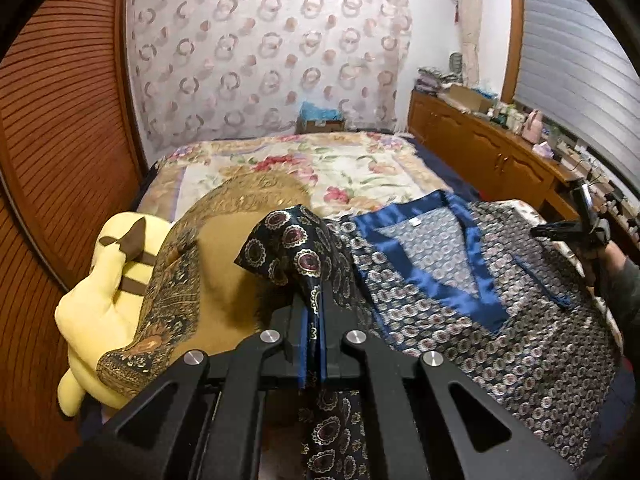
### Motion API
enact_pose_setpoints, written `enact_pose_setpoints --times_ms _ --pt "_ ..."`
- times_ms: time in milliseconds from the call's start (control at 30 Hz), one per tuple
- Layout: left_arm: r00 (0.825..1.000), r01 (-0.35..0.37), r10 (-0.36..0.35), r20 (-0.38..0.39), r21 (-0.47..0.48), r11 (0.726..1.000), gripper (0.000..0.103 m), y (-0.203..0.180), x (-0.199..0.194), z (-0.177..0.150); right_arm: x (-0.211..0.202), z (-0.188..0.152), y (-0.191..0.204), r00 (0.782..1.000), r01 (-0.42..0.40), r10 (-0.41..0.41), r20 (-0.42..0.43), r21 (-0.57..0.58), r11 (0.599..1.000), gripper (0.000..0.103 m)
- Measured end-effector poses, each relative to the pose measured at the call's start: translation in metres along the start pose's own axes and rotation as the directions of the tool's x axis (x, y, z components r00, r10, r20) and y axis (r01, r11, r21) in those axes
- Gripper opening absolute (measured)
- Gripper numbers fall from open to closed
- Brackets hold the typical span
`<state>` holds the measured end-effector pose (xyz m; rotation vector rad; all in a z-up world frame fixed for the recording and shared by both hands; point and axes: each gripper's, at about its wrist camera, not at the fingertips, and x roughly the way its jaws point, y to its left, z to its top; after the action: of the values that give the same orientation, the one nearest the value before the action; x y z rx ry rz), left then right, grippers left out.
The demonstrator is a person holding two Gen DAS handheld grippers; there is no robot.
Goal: Fold small clothes
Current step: 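Grasp the folded shirt with the left gripper while the right gripper grasps it too, lift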
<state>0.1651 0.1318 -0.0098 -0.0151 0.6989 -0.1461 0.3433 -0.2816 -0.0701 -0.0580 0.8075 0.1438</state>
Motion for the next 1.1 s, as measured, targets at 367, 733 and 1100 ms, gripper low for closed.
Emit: enact_pose_setpoints --times_ms 367,733,1100 --pt "0.982 0.126 -0.127 0.140 0.017 0.992 0.003 -0.033 -0.082 -0.034 -0.111 -0.044 0.035 0.947 -0.152 0.172 0.273 -0.090 0.984 0.001" --pt "0.980 0.120 -0.115 0.162 -0.024 0.992 0.003 -0.024 -0.149 -0.107 -0.222 -0.162 0.007 0.910 -0.200 0.216 0.355 -0.081 0.976 0.001" --pt "0.995 0.092 -0.090 0.036 -0.067 0.994 0.003 -0.017 -0.137 -0.166 -0.251 -0.267 -0.024 0.958 -0.213 0.211 0.195 -0.008 0.977 0.001"
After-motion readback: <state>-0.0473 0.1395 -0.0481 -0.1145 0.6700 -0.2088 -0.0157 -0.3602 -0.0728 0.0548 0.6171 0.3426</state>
